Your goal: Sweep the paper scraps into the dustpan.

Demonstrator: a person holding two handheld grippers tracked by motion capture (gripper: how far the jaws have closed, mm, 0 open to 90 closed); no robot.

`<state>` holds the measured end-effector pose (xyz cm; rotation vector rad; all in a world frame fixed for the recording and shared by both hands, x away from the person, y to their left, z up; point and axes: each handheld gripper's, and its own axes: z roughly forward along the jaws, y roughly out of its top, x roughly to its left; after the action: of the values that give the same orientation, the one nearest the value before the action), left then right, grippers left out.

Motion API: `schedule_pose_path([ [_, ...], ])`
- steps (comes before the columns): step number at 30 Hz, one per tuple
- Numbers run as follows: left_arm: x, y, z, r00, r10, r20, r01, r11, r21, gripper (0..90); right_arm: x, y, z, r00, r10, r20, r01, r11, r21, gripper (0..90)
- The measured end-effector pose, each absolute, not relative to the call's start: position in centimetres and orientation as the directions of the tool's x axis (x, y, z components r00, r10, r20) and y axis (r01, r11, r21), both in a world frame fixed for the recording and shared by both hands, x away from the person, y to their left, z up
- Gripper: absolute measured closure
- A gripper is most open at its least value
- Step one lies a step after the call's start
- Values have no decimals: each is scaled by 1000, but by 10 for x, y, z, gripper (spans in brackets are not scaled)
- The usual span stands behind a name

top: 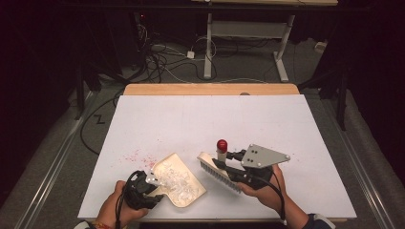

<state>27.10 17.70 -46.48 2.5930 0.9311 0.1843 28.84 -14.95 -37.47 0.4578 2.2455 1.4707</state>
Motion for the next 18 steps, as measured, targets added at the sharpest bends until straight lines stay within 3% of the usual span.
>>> schedule_pose_path([
  [18, 284, 181, -468, 732, 680, -32, 620, -646, 446, 634, 291, -235, -363, -737, 657, -158, 113, 351, 930, 705],
])
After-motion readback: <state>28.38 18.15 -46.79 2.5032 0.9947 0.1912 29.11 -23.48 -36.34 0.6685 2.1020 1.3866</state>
